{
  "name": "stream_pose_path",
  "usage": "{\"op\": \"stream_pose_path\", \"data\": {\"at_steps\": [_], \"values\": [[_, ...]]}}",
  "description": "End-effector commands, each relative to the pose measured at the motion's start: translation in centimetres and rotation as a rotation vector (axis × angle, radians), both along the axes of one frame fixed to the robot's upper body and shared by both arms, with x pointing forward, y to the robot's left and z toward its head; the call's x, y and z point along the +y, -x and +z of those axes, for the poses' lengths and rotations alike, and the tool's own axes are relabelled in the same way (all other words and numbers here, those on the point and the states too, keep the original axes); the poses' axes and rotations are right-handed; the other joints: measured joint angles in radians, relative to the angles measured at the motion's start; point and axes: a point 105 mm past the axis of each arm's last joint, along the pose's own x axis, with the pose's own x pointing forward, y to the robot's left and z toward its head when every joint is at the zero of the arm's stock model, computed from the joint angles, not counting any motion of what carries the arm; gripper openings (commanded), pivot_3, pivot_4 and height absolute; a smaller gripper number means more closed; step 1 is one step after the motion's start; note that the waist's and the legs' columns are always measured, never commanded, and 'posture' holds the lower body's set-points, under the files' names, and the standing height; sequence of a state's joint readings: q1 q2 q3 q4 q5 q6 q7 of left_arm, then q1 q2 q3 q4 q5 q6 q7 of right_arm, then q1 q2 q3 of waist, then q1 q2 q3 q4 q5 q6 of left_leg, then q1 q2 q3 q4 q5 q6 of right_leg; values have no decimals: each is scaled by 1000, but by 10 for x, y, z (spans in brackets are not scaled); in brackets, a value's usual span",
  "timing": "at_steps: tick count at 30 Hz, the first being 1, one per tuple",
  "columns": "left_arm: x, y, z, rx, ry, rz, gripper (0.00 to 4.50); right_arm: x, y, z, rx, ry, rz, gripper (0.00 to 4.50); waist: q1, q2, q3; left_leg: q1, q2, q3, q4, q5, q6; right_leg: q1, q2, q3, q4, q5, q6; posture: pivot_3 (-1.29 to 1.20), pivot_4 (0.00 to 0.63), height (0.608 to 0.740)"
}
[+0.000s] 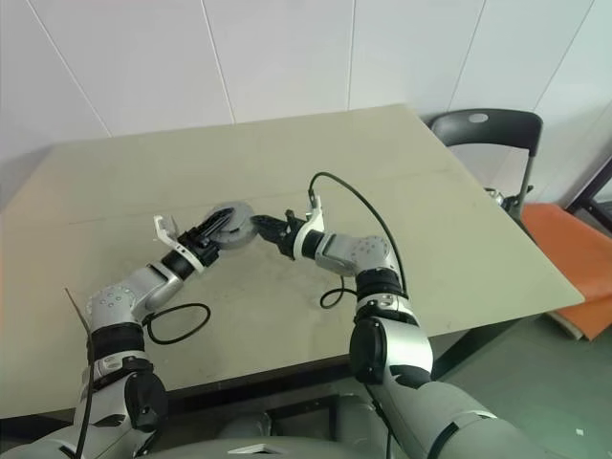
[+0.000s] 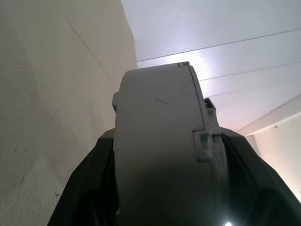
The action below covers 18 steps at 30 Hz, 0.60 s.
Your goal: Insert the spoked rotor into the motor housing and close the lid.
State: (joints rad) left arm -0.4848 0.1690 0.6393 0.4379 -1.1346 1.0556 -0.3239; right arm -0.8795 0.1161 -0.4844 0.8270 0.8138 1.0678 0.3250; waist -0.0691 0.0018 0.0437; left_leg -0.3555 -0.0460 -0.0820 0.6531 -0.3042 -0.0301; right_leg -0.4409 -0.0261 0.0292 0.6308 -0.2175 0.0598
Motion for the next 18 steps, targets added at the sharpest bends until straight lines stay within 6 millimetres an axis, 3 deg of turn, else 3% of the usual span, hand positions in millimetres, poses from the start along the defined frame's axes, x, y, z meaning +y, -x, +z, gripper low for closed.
{"op": "stream_pose_path", "data": {"at_steps": [1, 7, 16, 18], "values": [[5, -3, 27, -110, -4, 9, 2354, 30, 0, 36, -104, -70, 44, 1225, 0, 0, 0, 0, 0, 0, 0, 0, 0, 0, 0, 0, 0, 0, 0, 0, 0, 740], [0, 1, 48, -206, 64, 0, 2248, 27, -7, 34, -110, -38, -5, 1225, 0, 0, 0, 0, 0, 0, 0, 0, 0, 0, 0, 0, 0, 0, 0, 0, 0, 740], [1, -2, 45, -184, 124, 45, 2235, 20, -16, 23, -57, -1, -75, 4292, 0, -1, -1, 0, 0, 0, 0, 0, 0, 0, 0, 0, 0, 0, 0, 0, 0, 740], [7, -4, 50, -198, 161, 89, 2235, 17, -19, 25, -28, -32, -97, 4478, 0, -1, -1, 0, 0, 0, 1, 0, 0, 0, 0, 0, 0, 0, 0, 0, 0, 740]]}}
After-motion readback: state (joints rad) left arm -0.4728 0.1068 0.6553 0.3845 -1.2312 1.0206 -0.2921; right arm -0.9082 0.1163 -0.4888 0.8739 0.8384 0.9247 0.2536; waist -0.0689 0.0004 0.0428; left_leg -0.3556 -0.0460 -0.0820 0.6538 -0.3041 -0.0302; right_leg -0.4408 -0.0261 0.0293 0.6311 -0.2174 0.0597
